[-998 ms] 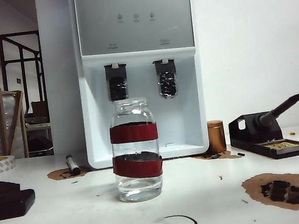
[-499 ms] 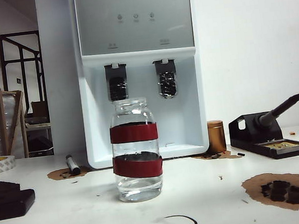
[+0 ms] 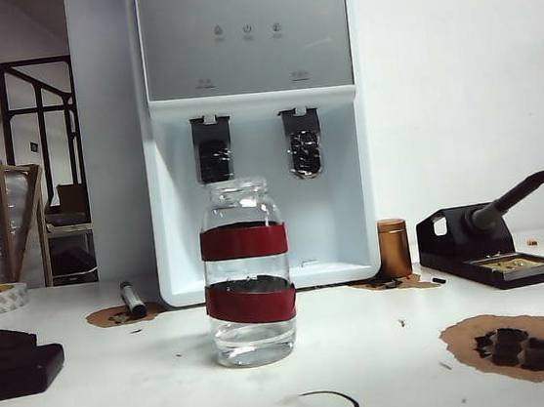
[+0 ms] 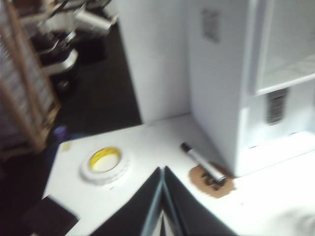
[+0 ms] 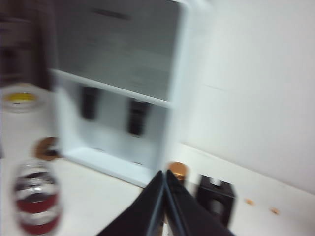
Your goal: Pick up the water bottle with two loops of red belts, then reach the front water dispenser and gently press the gray-black baffle horizontally to get a little water.
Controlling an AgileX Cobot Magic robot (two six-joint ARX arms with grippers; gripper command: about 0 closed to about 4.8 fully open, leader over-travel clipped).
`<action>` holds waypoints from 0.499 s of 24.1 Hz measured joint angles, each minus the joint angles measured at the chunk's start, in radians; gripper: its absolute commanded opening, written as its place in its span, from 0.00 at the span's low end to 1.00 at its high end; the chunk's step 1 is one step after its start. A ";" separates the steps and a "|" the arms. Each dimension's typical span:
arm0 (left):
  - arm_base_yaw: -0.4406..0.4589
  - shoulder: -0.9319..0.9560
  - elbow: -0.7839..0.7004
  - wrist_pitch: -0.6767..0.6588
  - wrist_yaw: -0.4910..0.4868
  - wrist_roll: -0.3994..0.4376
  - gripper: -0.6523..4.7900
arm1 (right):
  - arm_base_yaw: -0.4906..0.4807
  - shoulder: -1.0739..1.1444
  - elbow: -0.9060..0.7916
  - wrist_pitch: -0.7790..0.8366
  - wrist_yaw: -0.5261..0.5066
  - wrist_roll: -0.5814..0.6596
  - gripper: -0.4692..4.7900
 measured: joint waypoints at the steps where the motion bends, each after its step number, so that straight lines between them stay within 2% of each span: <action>1: 0.000 -0.015 -0.019 0.021 0.018 0.008 0.11 | 0.000 -0.021 0.002 -0.013 -0.031 -0.002 0.08; 3: 0.000 -0.018 -0.042 0.034 0.032 0.014 0.11 | 0.000 -0.046 0.002 -0.037 -0.055 -0.002 0.08; 5: 0.000 -0.018 -0.074 0.045 0.089 0.016 0.11 | 0.000 -0.064 0.002 -0.054 -0.148 -0.002 0.08; 12: 0.000 -0.019 -0.094 0.130 0.140 0.032 0.11 | 0.000 -0.064 0.002 -0.084 -0.217 0.003 0.08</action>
